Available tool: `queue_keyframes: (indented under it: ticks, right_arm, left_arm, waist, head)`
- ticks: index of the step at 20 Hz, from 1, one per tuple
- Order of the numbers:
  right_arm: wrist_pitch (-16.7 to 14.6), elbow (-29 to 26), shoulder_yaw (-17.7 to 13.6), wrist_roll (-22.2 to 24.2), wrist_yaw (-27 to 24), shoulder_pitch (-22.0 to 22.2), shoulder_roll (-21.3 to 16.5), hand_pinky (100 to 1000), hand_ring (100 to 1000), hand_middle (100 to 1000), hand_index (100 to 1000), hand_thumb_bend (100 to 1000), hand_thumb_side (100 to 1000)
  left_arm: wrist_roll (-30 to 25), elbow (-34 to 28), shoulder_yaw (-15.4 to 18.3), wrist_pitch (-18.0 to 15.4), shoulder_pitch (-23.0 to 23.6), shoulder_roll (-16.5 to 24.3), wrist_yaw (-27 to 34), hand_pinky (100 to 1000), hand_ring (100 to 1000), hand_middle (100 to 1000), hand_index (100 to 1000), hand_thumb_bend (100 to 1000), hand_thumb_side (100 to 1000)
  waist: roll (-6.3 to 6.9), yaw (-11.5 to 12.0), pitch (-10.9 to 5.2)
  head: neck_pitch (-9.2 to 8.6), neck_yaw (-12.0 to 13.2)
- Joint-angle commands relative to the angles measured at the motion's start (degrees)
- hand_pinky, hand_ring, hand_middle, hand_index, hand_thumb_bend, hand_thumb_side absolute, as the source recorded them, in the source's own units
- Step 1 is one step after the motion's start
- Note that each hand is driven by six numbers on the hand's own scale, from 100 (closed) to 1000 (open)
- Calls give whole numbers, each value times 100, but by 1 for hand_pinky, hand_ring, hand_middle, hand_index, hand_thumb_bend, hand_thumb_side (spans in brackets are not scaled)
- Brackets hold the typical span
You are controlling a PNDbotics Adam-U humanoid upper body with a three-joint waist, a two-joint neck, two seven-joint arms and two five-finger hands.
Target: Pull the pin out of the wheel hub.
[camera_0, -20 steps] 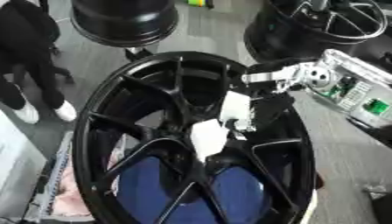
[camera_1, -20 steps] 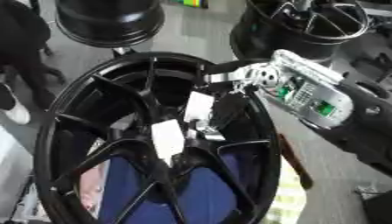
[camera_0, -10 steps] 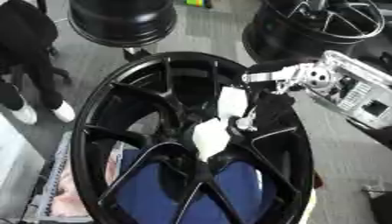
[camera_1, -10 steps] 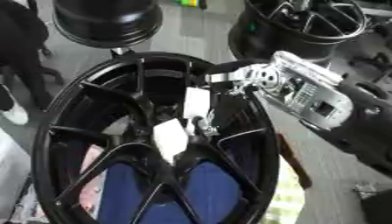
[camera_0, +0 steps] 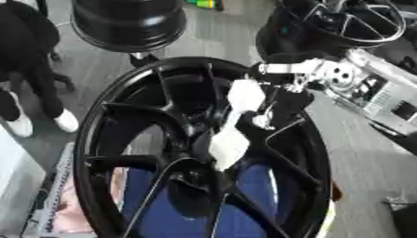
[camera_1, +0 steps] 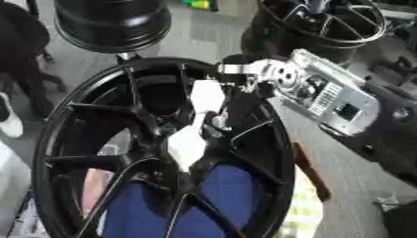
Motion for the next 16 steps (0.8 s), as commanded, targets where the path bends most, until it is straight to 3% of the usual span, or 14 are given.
queue_keyframes:
  ticks: [1,6,11,16]
  right_arm:
    - [21,-197,-482,-317,-408,-133,-412,710,622,372,518,100,100]
    - [-269,-9,-1567,-977,-678,68,-1020,717,621,379,528,100,100]
    - [-705,672,-2627,-1483,-529,1273,-2032,728,639,418,562,100,100]
    - [-1302,1314,-3609,-1690,-358,2558,-2571,751,672,464,607,100,100]
  left_arm:
    - [6,-95,33,13,-55,105,3,754,832,721,831,187,605]
    - [32,-95,58,3,-62,135,-22,755,832,721,831,190,598]
    - [80,-95,98,-1,-31,135,-59,755,832,721,831,189,596]
    - [140,-95,151,-20,-14,133,-115,756,831,721,831,192,591]
  waist:
    - [78,-16,-119]
    - [99,-91,-127]
    - [115,-151,-110]
    - [159,-190,-87]
  head:
    - [-69,1]
    - [-52,53]
    - [-82,128]
    - [-121,208]
